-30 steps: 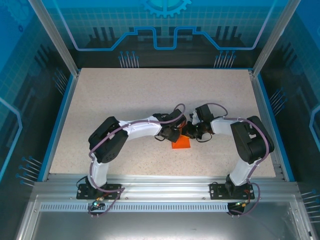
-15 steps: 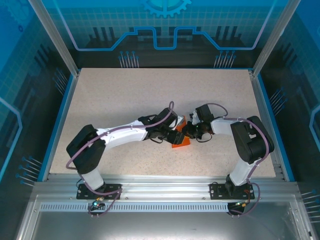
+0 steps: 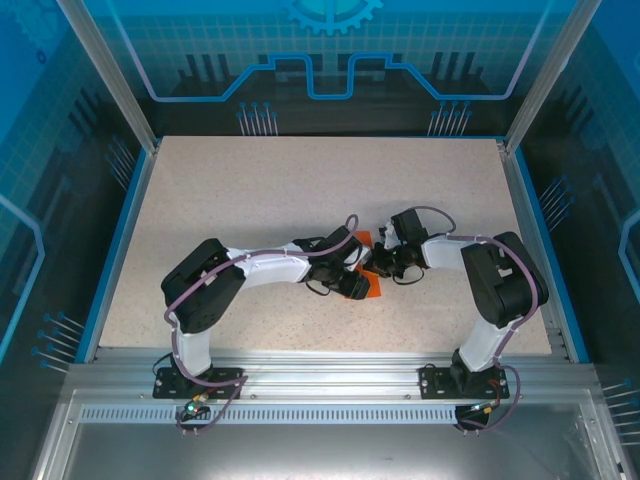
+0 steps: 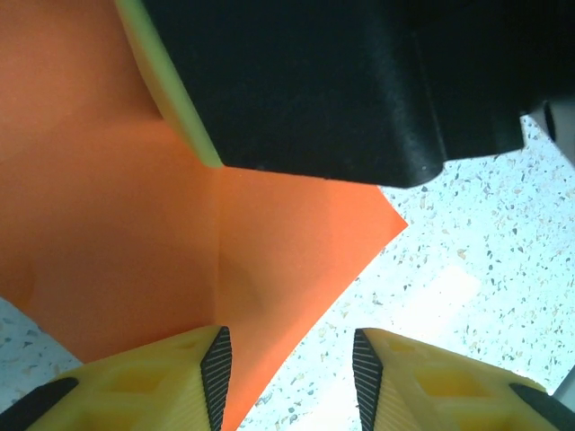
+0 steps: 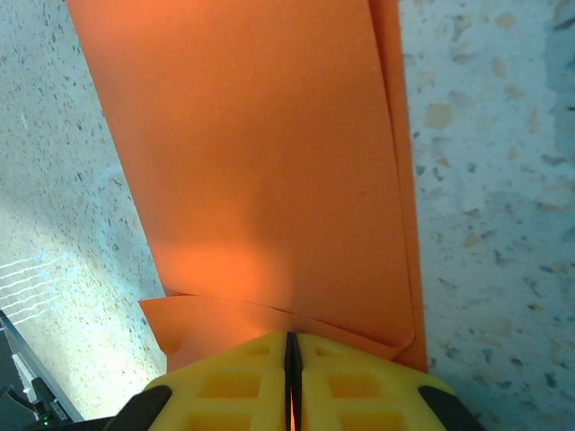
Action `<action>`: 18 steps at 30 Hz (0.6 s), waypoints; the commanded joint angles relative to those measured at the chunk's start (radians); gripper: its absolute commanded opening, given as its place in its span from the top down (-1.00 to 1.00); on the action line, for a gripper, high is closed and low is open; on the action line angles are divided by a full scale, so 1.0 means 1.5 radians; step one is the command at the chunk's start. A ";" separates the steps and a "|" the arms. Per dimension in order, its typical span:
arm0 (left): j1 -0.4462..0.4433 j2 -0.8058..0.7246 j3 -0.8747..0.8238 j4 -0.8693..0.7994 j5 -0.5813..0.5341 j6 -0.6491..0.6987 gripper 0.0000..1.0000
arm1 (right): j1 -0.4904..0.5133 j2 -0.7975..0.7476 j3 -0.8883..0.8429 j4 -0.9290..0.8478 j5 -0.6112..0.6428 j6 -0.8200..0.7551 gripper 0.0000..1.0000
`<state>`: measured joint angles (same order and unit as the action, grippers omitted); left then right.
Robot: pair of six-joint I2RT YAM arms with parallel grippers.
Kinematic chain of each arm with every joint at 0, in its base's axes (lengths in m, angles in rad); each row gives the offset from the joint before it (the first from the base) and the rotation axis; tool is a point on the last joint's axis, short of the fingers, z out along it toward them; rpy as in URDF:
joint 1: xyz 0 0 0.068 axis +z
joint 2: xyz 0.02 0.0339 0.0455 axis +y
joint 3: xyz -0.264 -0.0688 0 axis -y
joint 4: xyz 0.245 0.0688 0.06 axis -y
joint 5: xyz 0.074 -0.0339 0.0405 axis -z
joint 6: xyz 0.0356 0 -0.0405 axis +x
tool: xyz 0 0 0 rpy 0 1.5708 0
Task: Fold a paper plane with a square sheet of paper (fold left side to right side)
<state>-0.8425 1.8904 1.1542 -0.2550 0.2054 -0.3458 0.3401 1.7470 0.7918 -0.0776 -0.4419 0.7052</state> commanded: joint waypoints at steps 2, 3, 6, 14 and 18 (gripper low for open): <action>-0.007 -0.003 -0.022 0.004 0.017 -0.020 0.14 | 0.004 0.016 -0.023 -0.042 0.027 -0.015 0.79; -0.009 -0.004 -0.026 0.003 0.019 -0.022 0.15 | 0.004 0.017 -0.023 -0.043 0.028 -0.016 0.79; -0.015 -0.009 -0.042 -0.004 0.018 -0.027 0.17 | 0.004 0.016 -0.022 -0.046 0.028 -0.017 0.78; -0.021 -0.037 -0.104 -0.010 0.021 -0.045 0.22 | 0.005 0.019 -0.018 -0.052 0.028 -0.020 0.78; -0.033 -0.051 -0.138 -0.006 0.025 -0.062 0.23 | 0.004 0.019 -0.014 -0.057 0.029 -0.022 0.78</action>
<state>-0.8646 1.8320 1.0080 -0.1593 0.2066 -0.3973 0.3416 1.7470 0.7918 -0.0883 -0.4568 0.6941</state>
